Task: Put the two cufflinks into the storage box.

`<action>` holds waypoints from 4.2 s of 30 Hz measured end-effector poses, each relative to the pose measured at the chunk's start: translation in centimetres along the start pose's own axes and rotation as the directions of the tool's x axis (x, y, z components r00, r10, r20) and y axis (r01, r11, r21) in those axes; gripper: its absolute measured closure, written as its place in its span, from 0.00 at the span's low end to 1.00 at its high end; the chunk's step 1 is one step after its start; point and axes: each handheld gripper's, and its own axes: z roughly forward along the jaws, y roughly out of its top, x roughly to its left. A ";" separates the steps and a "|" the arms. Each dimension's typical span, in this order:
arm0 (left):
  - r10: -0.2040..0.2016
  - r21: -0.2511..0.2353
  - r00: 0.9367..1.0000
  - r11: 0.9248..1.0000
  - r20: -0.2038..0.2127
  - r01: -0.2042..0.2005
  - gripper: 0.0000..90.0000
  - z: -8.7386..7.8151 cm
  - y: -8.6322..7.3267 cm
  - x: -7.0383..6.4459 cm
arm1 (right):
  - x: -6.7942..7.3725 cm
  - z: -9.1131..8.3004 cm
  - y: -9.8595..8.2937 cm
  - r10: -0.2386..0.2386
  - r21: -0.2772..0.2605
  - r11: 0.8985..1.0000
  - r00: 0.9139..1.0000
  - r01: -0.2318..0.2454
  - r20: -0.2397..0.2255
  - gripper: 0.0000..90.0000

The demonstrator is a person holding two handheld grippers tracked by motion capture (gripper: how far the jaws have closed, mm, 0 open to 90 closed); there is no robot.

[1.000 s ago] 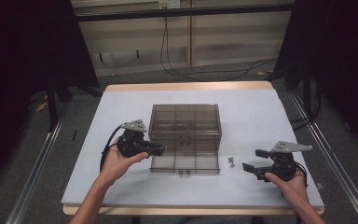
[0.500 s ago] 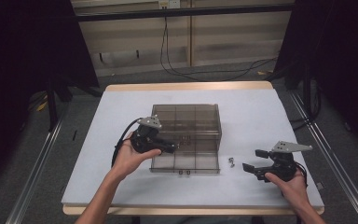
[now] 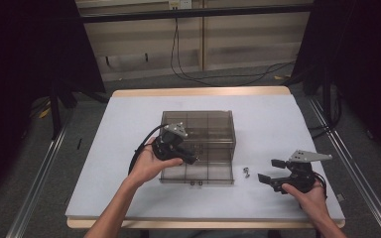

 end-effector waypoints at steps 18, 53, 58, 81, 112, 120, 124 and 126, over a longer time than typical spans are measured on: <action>0.029 0.166 1.000 0.986 -0.001 -0.028 0.82 2.8 1.1 0.2 | 0.0 0.0 0.0 0.003 0.002 1.000 1.000 -0.003 -0.001 0.15; 0.031 0.389 0.999 0.921 -0.011 -0.024 0.82 6.9 0.8 0.4 | 0.2 0.4 -0.1 -0.010 0.033 0.999 1.000 0.011 -0.016 0.15; 0.031 0.392 1.000 0.920 -0.003 -0.028 0.81 6.9 0.8 0.4 | 0.2 0.5 -0.1 -0.008 0.032 0.999 1.000 0.009 -0.013 0.14; -0.015 0.259 0.999 0.966 -0.028 0.022 0.54 5.5 0.2 0.3 | 0.2 0.5 -0.1 -0.008 0.032 0.999 1.000 0.009 -0.015 0.14; -0.080 0.014 0.994 0.997 -0.075 0.081 0.23 0.7 -2.8 -0.6 | 0.1 0.5 -0.1 0.001 0.032 0.999 1.000 0.000 -0.021 0.15; -0.089 -0.070 0.994 0.994 -0.058 0.085 0.08 -1.1 -4.3 -0.7 | 0.1 0.5 -0.1 0.006 0.033 0.999 1.000 -0.006 -0.018 0.15; -0.099 -0.064 0.992 0.994 -0.083 0.094 0.07 -1.9 -5.1 -0.7 | 0.0 0.5 0.0 0.009 0.036 0.999 1.000 -0.008 -0.019 0.15; -0.120 -0.092 0.989 0.989 -0.085 0.113 0.06 -2.1 -5.7 -0.9 | 0.0 0.5 0.1 0.003 0.038 0.999 1.000 -0.002 -0.019 0.15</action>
